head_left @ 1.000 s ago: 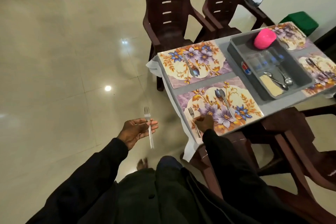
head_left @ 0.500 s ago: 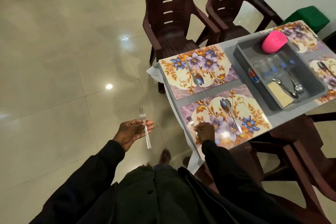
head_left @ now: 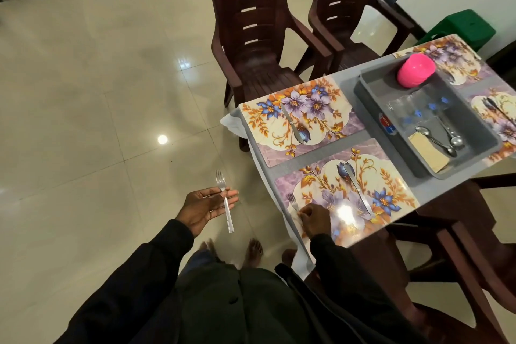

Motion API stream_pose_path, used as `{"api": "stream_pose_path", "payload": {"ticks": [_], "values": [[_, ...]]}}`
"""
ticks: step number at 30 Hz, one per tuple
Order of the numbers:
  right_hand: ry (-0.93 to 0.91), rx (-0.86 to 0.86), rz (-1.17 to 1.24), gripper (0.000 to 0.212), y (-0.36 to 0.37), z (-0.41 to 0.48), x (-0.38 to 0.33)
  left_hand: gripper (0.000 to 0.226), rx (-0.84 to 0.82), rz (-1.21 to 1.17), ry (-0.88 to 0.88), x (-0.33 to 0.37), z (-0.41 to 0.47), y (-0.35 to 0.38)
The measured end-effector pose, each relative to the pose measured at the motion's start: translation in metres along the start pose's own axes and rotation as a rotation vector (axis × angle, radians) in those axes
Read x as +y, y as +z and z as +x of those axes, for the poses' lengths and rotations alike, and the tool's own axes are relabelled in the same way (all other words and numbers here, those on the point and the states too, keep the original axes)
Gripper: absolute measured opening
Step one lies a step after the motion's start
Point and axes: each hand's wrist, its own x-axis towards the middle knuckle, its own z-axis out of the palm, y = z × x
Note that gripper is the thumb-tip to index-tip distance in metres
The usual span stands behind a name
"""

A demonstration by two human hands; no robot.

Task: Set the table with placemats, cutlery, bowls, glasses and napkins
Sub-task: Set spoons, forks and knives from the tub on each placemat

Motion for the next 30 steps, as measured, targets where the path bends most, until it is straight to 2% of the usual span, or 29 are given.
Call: {"api": "stream_pose_path", "payload": {"ticks": [6, 12, 18, 23, 26, 30], "values": [[0.078, 0.116, 0.092, 0.007, -0.014, -0.003, -0.020, 0.033, -0.033, 0.029, -0.028, 0.026, 0.026, -0.013], [0.071, 0.186, 0.276, 0.005, -0.021, 0.003, -0.086, 0.033, -0.141, 0.124, -0.082, 0.079, 0.067, -0.031], [-0.040, 0.063, 0.542, 0.005, -0.005, 0.023, -0.211, 0.033, -0.268, 0.229, -0.110, 0.160, 0.108, -0.043], [-0.004, -0.073, 0.789, 0.014, 0.008, 0.034, -0.308, 0.028, -0.305, 0.315, -0.083, 0.210, 0.135, -0.043], [0.030, -0.158, 0.878, 0.019, 0.013, 0.041, -0.344, 0.025, -0.315, 0.352, -0.067, 0.231, 0.151, -0.039], [0.023, -0.148, 0.907, 0.008, 0.017, 0.060, -0.368, 0.029, -0.336, 0.371, -0.083, 0.253, 0.183, -0.030]]}}
